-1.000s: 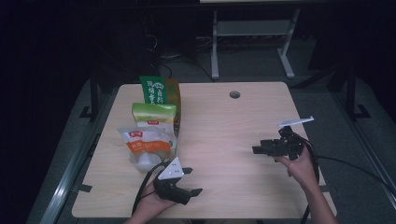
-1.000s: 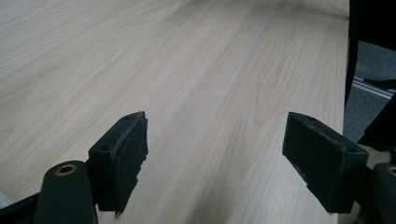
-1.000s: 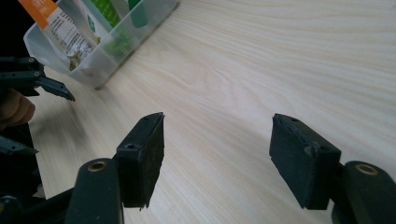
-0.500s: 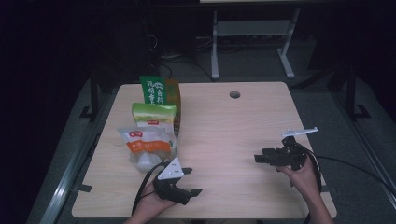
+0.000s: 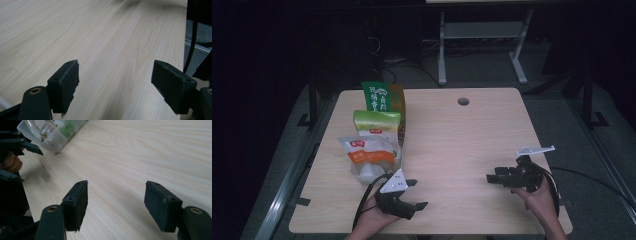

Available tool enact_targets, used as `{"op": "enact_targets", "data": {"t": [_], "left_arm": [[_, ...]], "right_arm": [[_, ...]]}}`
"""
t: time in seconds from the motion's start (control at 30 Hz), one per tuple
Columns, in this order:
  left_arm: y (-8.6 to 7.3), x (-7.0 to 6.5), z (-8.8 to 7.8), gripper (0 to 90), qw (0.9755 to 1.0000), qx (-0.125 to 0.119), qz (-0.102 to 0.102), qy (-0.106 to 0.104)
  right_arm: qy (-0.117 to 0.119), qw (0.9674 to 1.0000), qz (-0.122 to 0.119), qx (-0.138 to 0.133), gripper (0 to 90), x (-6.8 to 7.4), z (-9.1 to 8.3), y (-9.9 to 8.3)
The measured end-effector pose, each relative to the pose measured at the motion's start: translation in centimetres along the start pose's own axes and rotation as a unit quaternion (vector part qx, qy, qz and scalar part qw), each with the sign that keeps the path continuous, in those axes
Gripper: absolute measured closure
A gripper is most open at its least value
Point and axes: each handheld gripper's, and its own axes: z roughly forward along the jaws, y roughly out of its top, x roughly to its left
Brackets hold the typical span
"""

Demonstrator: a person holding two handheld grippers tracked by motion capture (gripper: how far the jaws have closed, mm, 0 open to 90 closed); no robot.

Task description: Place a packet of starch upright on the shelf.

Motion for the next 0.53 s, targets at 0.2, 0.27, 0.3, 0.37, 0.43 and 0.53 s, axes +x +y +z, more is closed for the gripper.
{"op": "enact_targets", "data": {"t": [0.2,0.27,0.3,0.37,0.43,0.53], "left_arm": [[0.0,-0.2,0.1,22.1,1.0000,0.000,0.000,0.000],[0.0,-0.2,0.1,22.0,1.0000,0.002,-0.001,0.002],[0.0,-0.3,0.1,22.1,1.0000,0.002,-0.001,0.003],[0.0,-0.4,0.1,22.1,1.0000,0.001,0.002,0.003],[0.0,-0.4,0.0,22.1,1.0000,0.003,0.003,0.004],[0.0,-0.4,-0.1,22.1,1.0000,0.002,0.000,0.003]], "right_arm": [[0.006,0.9999,0.001,-0.011,34.9,0.4,-0.3,-0.9],[0.004,0.9999,0.001,-0.013,34.8,0.6,-0.3,-1.2],[0.003,0.9999,0.001,-0.015,34.7,0.7,-0.3,-1.3],[0.003,0.9997,-0.001,-0.022,34.4,0.7,-0.3,-1.7],[0.001,0.9997,-0.002,-0.024,34.1,1.0,-0.2,-2.1],[-0.006,0.9995,-0.017,-0.025,33.3,1.5,-0.2,-2.1]]}}
